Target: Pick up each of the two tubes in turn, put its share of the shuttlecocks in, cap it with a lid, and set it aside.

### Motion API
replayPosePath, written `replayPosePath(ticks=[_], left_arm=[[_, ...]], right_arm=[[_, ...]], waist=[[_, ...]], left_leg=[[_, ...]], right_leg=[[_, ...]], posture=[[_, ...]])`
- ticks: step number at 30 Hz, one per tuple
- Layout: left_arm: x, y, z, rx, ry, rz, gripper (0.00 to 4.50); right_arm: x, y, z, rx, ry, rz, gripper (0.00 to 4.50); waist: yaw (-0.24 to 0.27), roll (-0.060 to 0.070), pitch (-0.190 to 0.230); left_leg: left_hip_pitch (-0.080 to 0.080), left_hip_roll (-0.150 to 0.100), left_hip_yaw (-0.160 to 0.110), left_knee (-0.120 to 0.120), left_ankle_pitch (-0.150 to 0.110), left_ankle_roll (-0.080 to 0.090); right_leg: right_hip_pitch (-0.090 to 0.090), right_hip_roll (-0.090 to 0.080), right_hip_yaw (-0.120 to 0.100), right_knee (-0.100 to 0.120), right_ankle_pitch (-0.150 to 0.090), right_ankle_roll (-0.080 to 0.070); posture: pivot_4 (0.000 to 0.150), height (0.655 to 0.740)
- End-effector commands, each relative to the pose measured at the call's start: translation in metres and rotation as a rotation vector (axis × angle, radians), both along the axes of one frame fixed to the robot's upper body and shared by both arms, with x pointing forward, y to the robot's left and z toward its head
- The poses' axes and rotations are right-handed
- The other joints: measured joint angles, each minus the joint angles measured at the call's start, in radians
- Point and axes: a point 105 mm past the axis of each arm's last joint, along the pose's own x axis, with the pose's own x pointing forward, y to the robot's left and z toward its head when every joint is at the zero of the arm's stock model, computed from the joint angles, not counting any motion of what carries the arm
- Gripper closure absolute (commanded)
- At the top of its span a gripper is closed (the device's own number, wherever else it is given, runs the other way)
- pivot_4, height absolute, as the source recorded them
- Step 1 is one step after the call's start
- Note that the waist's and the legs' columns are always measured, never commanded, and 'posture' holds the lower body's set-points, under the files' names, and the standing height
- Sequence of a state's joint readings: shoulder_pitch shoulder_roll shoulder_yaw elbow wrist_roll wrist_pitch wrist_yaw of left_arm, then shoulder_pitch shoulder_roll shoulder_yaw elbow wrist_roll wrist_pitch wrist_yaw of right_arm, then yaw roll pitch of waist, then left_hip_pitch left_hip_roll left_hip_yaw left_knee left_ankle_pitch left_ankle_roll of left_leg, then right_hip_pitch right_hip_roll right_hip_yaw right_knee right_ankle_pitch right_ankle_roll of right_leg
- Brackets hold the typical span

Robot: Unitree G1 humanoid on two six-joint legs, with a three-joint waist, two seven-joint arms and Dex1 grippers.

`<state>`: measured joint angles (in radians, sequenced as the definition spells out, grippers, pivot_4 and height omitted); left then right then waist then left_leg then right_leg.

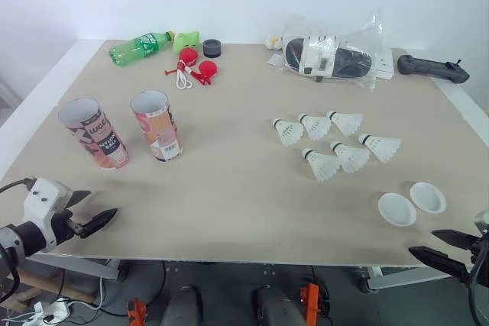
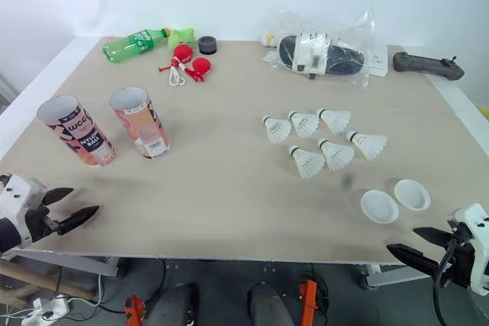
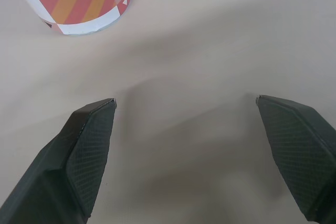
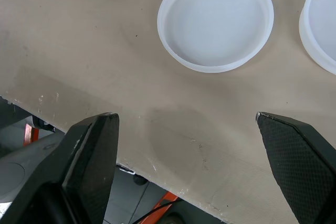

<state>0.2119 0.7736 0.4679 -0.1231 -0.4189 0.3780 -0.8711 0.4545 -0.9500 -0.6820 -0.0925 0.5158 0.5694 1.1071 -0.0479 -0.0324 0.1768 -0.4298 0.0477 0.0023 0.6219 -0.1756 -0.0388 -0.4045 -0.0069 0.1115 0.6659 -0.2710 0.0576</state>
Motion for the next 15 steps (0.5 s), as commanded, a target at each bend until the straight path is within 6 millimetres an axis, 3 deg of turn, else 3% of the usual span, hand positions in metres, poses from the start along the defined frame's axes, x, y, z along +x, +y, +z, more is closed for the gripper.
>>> replayPosePath(ticks=[1, 15], left_arm=[[0.0031, -0.0012, 0.0126, 0.045, -0.035, -0.013, 0.09], [0.0032, -0.0055, 0.0198, 0.018, -0.017, 0.003, 0.09]], right_arm=[[0.0024, -0.0024, 0.0147, -0.018, -0.048, -0.008, 0.0], [0.0041, 0.0015, 0.0176, -0.014, -0.054, -0.011, 0.0]], waist=[[0.0, 0.0, 0.0], [0.0, 0.0, -0.001]], left_leg=[[0.0, 0.0, 0.0, 0.0, 0.0, 0.0], [0.0, 0.0, 0.0, 0.002, 0.0, 0.0]], right_leg=[[0.0, 0.0, 0.0, 0.0, 0.0, 0.0], [0.001, 0.0, 0.0, 0.0, 0.001, 0.0]], posture=[[0.15, 0.74], [0.15, 0.74]])
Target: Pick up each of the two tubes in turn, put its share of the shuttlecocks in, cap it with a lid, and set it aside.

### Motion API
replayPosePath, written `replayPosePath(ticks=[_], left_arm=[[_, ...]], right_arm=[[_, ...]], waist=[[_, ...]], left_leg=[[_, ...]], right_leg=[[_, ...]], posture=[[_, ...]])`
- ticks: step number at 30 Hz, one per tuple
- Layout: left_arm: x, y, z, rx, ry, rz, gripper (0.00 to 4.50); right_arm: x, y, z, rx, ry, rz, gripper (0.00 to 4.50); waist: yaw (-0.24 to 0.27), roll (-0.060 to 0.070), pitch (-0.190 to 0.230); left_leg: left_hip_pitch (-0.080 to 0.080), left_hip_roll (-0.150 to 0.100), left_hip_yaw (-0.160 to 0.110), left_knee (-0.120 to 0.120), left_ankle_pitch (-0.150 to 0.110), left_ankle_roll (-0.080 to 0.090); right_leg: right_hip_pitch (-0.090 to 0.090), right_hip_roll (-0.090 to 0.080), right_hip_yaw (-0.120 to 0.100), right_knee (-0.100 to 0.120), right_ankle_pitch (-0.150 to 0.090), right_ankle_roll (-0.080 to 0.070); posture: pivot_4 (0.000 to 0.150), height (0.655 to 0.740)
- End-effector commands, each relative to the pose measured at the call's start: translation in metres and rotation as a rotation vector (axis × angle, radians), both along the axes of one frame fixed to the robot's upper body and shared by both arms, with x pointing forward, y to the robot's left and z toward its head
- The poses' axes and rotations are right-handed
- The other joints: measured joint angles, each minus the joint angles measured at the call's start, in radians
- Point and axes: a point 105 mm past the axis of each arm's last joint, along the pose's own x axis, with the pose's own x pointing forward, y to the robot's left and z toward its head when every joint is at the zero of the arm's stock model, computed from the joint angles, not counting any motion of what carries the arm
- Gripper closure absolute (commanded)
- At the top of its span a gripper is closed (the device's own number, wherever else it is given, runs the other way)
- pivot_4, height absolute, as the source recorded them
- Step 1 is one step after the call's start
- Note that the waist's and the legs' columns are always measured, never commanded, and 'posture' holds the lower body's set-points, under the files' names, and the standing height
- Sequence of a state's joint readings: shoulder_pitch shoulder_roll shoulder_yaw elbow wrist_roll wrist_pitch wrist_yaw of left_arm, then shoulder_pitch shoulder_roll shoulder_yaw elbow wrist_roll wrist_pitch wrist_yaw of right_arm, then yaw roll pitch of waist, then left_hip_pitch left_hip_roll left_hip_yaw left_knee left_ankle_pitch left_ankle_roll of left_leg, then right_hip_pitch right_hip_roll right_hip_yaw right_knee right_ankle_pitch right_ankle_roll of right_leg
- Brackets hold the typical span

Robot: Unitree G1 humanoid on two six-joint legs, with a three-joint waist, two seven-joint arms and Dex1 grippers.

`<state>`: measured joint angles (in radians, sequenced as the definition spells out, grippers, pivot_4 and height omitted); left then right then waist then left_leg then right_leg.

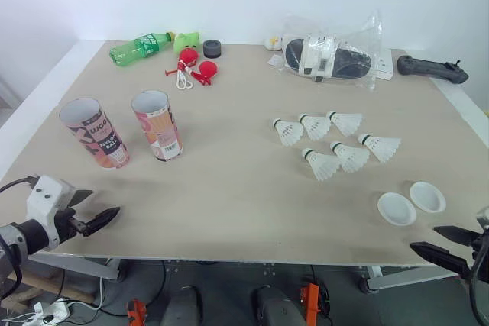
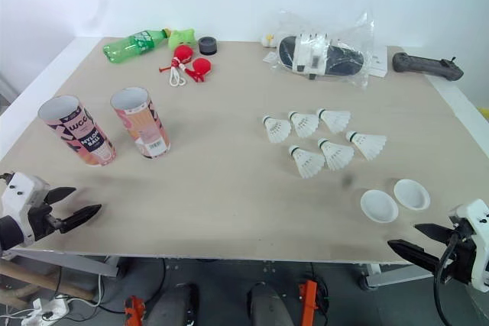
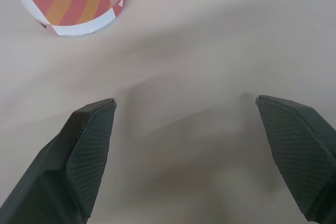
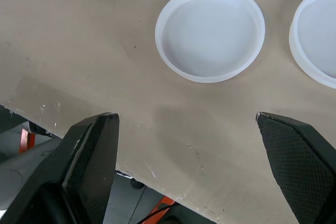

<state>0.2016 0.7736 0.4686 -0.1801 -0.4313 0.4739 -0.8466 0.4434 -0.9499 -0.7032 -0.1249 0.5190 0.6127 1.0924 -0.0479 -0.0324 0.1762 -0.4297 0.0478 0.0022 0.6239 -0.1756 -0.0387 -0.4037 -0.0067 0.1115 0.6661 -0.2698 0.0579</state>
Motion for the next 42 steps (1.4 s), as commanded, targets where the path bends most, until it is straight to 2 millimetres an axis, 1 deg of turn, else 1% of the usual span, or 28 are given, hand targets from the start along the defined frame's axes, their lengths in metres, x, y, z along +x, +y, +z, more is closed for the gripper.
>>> replayPosePath(ticks=[1, 7, 10, 11, 12, 14, 15, 16, 17, 19, 20, 22, 23, 25, 27, 30, 32, 36, 42], left_arm=[[0.001, 0.0, 0.017, 0.036, -0.043, -0.009, 0.09], [0.001, -0.002, 0.018, 0.039, -0.038, -0.009, 0.09], [0.0, -0.002, 0.019, 0.038, -0.048, 0.004, 0.09], [0.0, -0.003, 0.021, 0.017, -0.082, 0.034, 0.09], [0.001, -0.003, 0.023, 0.001, -0.106, 0.056, 0.09], [0.001, -0.003, 0.028, -0.044, -0.181, 0.121, 0.09], [0.002, -0.003, 0.03, -0.059, -0.215, 0.149, 0.09], [0.003, -0.002, 0.032, -0.066, -0.253, 0.183, 0.09], [0.003, -0.002, 0.033, -0.071, -0.296, 0.223, 0.09], [0.004, -0.003, 0.035, -0.07, -0.345, 0.272, 0.09], [0.007, -0.001, 0.035, -0.065, -0.376, 0.326, 0.09], [0.012, -0.001, 0.035, -0.079, -0.418, 0.405, 0.09], [0.015, -0.002, 0.034, -0.093, -0.431, 0.431, 0.09], [0.024, -0.013, 0.029, -0.118, -0.438, 0.436, 0.09], [0.032, -0.02, 0.023, -0.144, -0.442, 0.452, 0.09], [0.044, -0.027, 0.019, -0.174, -0.444, 0.47, 0.09], [0.05, -0.026, 0.019, -0.172, -0.456, 0.498, 0.09], [0.061, -0.022, 0.017, -0.165, -0.459, 0.54, 0.09], [0.072, -0.019, 0.011, -0.168, -0.454, 0.581, 0.09]], right_arm=[[0.001, 0.0, 0.011, -0.01, -0.042, 0.003, 0.0], [0.0, 0.002, 0.012, -0.005, -0.041, 0.004, 0.0], [0.001, 0.012, 0.021, 0.024, -0.068, 0.04, 0.0], [0.008, 0.033, 0.033, 0.052, -0.104, 0.114, 0.0], [0.012, 0.049, 0.042, 0.07, -0.124, 0.168, 0.0], [0.019, 0.093, 0.062, 0.103, -0.18, 0.326, 0.0], [0.022, 0.111, 0.069, 0.121, -0.204, 0.391, 0.0], [0.023, 0.13, 0.076, 0.142, -0.231, 0.451, 0.0], [0.026, 0.156, 0.083, 0.181, -0.278, 0.53, 0.0], [0.029, 0.189, 0.092, 0.227, -0.339, 0.619, 0.0], [0.033, 0.21, 0.097, 0.251, -0.39, 0.668, 0.0], [0.039, 0.24, 0.102, 0.273, -0.46, 0.738, 0.0], [0.041, 0.25, 0.104, 0.278, -0.483, 0.764, 0.0], [0.049, 0.265, 0.103, 0.288, -0.516, 0.786, 0.0], [0.055, 0.274, 0.101, 0.288, -0.533, 0.8, 0.0], [0.061, 0.289, 0.1, 0.305, -0.556, 0.829, 0.0], [0.063, 0.298, 0.102, 0.32, -0.574, 0.847, 0.0], [0.069, 0.306, 0.103, 0.33, -0.604, 0.853, 0.0], [0.076, 0.309, 0.1, 0.327, -0.621, 0.843, 0.0]], waist=[[0.0, 0.0, 0.0], [0.0, 0.0, 0.0], [0.0, 0.0, 0.0], [0.0, 0.001, 0.0], [-0.002, 0.001, -0.001], [-0.005, 0.002, -0.001], [-0.007, 0.003, -0.001], [-0.004, 0.0, -0.002], [-0.002, -0.001, -0.003], [0.0, -0.004, -0.004], [0.0, -0.005, -0.004], [0.0, -0.007, -0.005], [0.0, -0.007, -0.005], [0.006, -0.007, -0.005], [0.01, -0.008, -0.006], [0.01, -0.011, -0.008], [0.01, -0.011, -0.008], [0.009, -0.011, -0.008], [0.009, -0.011, -0.008]], left_leg=[[0.0, 0.0, 0.0, 0.0, 0.0, 0.0], [0.0, 0.0, 0.0, 0.0, 0.0, 0.0], [0.0, 0.0, 0.0, 0.0, 0.0, 0.0], [0.0, 0.0, 0.0, 0.0, 0.0, 0.0], [0.0, 0.0, 0.0, 0.0, 0.0, 0.0], [0.001, 0.001, 0.0, 0.0, 0.0, 0.0], [0.002, 0.001, 0.0, 0.0, 0.0, 0.0], [0.002, 0.001, 0.0, 0.001, 0.0, 0.0], [0.003, 0.003, -0.002, 0.002, 0.0, 0.0], [0.004, 0.004, -0.002, 0.002, 0.0, 0.0], [0.003, 0.004, -0.002, 0.004, 0.001, 0.0], [0.003, 0.004, -0.002, 0.004, 0.001, 0.0], [0.002, 0.004, -0.002, 0.005, 0.001, 0.0], [0.001, 0.004, -0.002, 0.007, 0.002, 0.0], [-0.001, 0.004, -0.001, 0.008, 0.004, 0.001], [-0.004, 0.004, 0.0, 0.01, 0.004, 0.001], [-0.006, 0.004, 0.0, 0.01, 0.004, 0.001], [-0.007, 0.006, -0.002, 0.01, 0.004, 0.001], [-0.007, 0.006, -0.002, 0.01, 0.004, 0.001]], right_leg=[[0.0, 0.0, 0.0, 0.0, 0.0, 0.0], [0.0, 0.0, 0.0, 0.0, 0.0, 0.0], [0.0, 0.0, 0.0, 0.0, 0.0, 0.0], [0.0, 0.0, 0.0, 0.0, 0.0, 0.0], [0.0, 0.0, 0.0, 0.0, 0.0, 0.0], [0.0, 0.001, 0.001, 0.0, 0.002, 0.0], [0.0, 0.002, 0.002, 0.0, 0.003, 0.0], [0.001, 0.003, 0.003, 0.001, 0.005, 0.002], [0.002, 0.005, 0.001, 0.001, 0.005, 0.001], [0.002, 0.006, 0.001, 0.001, 0.006, -0.001], [0.002, 0.007, 0.001, 0.001, 0.007, -0.002], [0.002, 0.007, 0.001, 0.001, 0.008, -0.002], [0.002, 0.007, 0.001, 0.001, 0.008, -0.002], [0.002, 0.007, 0.002, 0.001, 0.01, -0.001], [0.0, 0.006, 0.001, 0.001, 0.009, 0.001], [0.001, 0.005, 0.001, 0.001, 0.011, -0.001], [-0.001, 0.005, 0.001, 0.001, 0.015, 0.002], [-0.002, 0.008, 0.0, 0.001, 0.015, 0.0], [-0.002, 0.009, -0.001, 0.001, 0.015, -0.001]], posture=[[0.15, 0.74], [0.15, 0.74], [0.15, 0.74], [0.15, 0.74], [0.15, 0.74], [0.15, 0.74], [0.15, 0.74], [0.15, 0.74], [0.15, 0.74], [0.15, 0.74], [0.15, 0.74], [0.15, 0.74], [0.15, 0.74], [0.15, 0.74], [0.15, 0.74], [0.15, 0.74], [0.15, 0.74], [0.15, 0.74], [0.15, 0.74]])
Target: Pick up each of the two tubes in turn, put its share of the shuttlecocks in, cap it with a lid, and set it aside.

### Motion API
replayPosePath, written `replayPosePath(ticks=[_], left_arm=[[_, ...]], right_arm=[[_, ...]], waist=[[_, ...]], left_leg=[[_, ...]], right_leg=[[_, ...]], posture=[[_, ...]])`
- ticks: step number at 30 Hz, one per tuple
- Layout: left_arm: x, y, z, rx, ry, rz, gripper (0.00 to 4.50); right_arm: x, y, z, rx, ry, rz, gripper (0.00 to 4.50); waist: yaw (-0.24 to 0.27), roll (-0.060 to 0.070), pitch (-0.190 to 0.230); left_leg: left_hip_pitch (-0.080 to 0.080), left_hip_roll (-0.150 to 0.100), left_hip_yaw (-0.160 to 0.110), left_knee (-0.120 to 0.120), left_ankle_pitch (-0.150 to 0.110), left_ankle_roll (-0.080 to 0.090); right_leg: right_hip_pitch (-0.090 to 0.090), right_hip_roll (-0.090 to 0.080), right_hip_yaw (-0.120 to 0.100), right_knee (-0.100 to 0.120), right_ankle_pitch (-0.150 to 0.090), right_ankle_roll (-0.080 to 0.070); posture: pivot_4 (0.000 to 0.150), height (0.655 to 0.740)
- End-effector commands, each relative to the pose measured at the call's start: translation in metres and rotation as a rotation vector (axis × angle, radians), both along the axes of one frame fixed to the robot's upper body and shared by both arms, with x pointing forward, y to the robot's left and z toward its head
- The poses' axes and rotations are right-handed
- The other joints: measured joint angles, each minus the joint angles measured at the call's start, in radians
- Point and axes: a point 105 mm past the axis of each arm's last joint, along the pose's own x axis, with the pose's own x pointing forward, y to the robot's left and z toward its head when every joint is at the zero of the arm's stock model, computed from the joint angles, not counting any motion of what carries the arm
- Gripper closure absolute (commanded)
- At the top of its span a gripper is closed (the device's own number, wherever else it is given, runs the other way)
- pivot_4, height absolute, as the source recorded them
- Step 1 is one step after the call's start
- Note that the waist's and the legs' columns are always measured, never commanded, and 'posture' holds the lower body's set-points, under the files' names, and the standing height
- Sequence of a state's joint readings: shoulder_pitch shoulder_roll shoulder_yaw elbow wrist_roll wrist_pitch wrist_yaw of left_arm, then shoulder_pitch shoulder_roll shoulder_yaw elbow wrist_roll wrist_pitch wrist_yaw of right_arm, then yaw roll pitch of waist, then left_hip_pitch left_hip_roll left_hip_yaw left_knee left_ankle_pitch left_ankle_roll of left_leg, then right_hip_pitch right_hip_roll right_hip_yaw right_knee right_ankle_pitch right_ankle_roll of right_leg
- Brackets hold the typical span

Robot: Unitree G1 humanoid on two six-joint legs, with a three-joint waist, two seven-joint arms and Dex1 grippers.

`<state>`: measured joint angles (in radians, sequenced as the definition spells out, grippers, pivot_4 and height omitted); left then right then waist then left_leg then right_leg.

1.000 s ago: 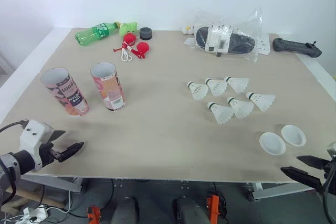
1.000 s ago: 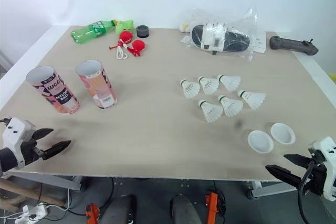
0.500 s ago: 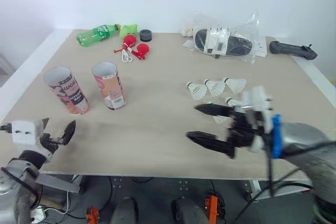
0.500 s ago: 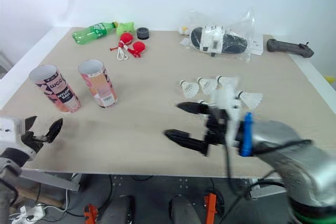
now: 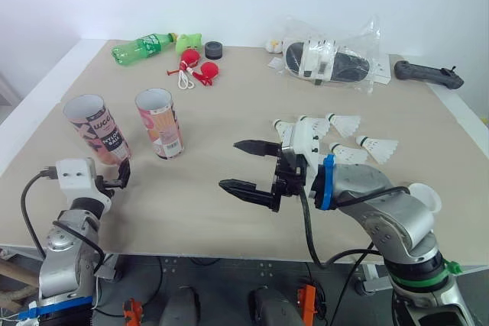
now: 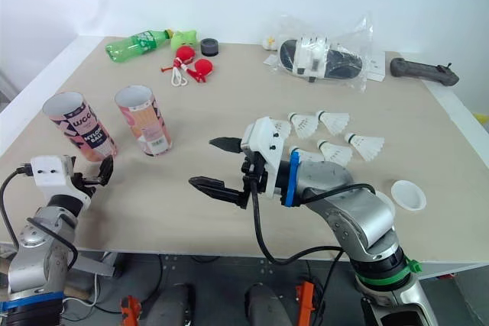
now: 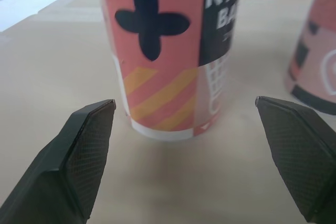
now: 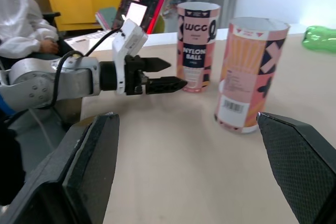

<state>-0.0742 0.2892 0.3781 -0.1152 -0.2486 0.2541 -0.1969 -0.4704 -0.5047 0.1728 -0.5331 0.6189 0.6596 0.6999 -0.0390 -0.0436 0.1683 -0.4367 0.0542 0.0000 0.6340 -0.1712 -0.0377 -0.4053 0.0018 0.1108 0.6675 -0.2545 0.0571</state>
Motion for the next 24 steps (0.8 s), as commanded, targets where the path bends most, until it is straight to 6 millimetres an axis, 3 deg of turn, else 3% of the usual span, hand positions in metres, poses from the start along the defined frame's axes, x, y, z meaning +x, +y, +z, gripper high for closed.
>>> replayPosePath(ticks=[1, 24], left_arm=[[0.007, 0.003, 0.008, 0.009, -0.039, 0.031, 0.09], [0.067, 0.011, 0.005, 0.021, -0.057, 0.005, 0.09]], right_arm=[[0.001, 0.001, 0.007, 0.017, -0.051, 0.003, 0.0], [0.006, 0.0, 0.005, 0.05, -0.038, -0.05, 0.0]], waist=[[0.0, 0.0, 0.0], [0.001, 0.0, 0.0]], left_leg=[[0.0, 0.0, 0.0, 0.0, 0.0, 0.0], [0.0, 0.0, -0.001, 0.0, 0.0, 0.0]], right_leg=[[0.0, 0.0, 0.0, 0.0, 0.0, 0.0], [0.0, 0.001, -0.001, 0.0, 0.0, 0.0]], posture=[[0.15, 0.74], [0.15, 0.74]])
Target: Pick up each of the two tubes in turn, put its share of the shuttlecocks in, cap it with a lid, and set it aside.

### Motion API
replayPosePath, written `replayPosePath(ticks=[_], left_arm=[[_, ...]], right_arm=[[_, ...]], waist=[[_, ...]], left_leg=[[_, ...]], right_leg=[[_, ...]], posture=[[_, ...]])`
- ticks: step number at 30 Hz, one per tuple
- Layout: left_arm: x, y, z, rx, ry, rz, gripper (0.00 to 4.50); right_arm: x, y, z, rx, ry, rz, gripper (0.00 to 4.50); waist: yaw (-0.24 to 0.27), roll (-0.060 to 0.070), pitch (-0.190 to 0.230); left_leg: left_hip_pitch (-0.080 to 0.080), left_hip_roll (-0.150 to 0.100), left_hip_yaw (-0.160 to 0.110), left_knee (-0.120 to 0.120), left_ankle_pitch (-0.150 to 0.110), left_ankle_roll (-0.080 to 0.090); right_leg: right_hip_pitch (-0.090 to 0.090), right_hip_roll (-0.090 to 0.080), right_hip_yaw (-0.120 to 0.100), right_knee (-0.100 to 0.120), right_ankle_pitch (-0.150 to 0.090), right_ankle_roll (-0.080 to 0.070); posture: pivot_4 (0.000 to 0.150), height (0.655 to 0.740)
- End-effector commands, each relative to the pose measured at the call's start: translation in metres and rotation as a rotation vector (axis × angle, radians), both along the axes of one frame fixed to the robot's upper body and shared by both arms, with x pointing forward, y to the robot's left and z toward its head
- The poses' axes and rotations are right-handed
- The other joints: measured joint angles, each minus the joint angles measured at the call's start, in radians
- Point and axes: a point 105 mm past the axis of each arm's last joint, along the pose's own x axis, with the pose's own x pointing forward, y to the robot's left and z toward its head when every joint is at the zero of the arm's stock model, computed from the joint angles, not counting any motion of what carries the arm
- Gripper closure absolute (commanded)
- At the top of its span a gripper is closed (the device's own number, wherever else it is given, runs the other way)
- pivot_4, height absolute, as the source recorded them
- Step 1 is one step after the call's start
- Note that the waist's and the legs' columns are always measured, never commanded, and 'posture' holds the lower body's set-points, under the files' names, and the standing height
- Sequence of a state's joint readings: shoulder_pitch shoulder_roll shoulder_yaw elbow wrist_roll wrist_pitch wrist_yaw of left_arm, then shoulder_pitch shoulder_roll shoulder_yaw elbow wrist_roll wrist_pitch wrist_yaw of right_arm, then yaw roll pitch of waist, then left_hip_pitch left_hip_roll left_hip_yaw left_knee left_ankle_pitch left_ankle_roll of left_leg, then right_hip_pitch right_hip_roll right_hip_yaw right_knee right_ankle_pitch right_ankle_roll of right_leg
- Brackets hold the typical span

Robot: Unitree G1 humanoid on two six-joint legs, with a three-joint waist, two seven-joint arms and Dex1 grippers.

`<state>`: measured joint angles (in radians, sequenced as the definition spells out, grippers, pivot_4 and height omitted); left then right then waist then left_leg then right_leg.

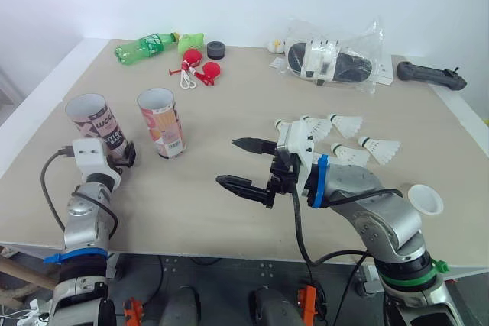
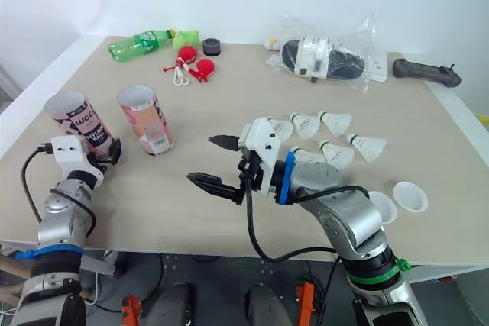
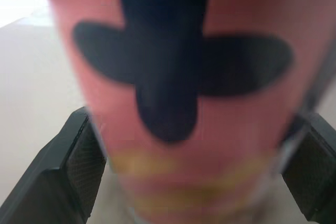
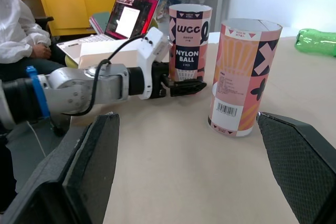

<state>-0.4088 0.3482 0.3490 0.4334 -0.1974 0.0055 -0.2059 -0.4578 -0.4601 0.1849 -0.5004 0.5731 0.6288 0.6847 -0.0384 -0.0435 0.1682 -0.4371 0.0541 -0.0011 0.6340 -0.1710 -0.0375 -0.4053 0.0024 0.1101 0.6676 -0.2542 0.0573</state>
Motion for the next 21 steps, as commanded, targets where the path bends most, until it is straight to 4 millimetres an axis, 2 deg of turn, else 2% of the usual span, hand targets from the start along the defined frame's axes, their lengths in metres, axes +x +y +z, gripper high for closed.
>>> replayPosePath(ticks=[1, 6, 10, 18, 21], left_arm=[[0.004, 0.001, 0.006, 0.024, -0.022, -0.009, 0.09], [0.006, 0.001, 0.005, 0.021, -0.025, -0.012, 0.09], [0.006, 0.0, 0.003, 0.014, -0.025, -0.018, 1.19], [-0.002, 0.007, 0.006, 0.0, -0.055, 0.003, 1.19], [-0.013, 0.019, 0.034, -0.002, -0.18, 0.031, 1.19]], right_arm=[[0.0, -0.003, 0.01, 0.025, -0.041, -0.019, 0.0], [-0.001, -0.004, 0.01, 0.025, -0.041, -0.023, 0.0], [-0.001, -0.004, 0.01, 0.024, -0.041, -0.025, 0.0], [-0.001, -0.005, 0.01, 0.019, -0.037, -0.023, 0.0], [-0.002, -0.007, 0.011, 0.024, -0.035, -0.023, 0.0]], waist=[[0.0, 0.0, 0.0], [0.0, 0.0, 0.0], [0.0, 0.0, 0.0], [0.0, 0.0, 0.0], [-0.004, 0.0, 0.0]], left_leg=[[0.0, 0.0, 0.0, 0.0, 0.0, 0.0], [0.0, 0.0, 0.0, 0.0, 0.0, 0.0], [0.0, 0.0, 0.0, 0.0, 0.0, 0.0], [0.0, 0.0, 0.0, 0.0, 0.0, 0.0], [0.0, 0.0, 0.0, 0.0, 0.0, 0.0]], right_leg=[[0.0, 0.0, 0.0, 0.0, 0.0, 0.0], [0.0, 0.0, 0.0, 0.0, 0.0, 0.0], [0.0, 0.0, 0.0, 0.0, 0.0, 0.0], [0.0, 0.0, 0.0, 0.0, 0.0, 0.0], [-0.001, 0.0, 0.0, 0.0, 0.0, 0.0]], posture=[[0.15, 0.74], [0.15, 0.74], [0.15, 0.74], [0.15, 0.74], [0.15, 0.74]])
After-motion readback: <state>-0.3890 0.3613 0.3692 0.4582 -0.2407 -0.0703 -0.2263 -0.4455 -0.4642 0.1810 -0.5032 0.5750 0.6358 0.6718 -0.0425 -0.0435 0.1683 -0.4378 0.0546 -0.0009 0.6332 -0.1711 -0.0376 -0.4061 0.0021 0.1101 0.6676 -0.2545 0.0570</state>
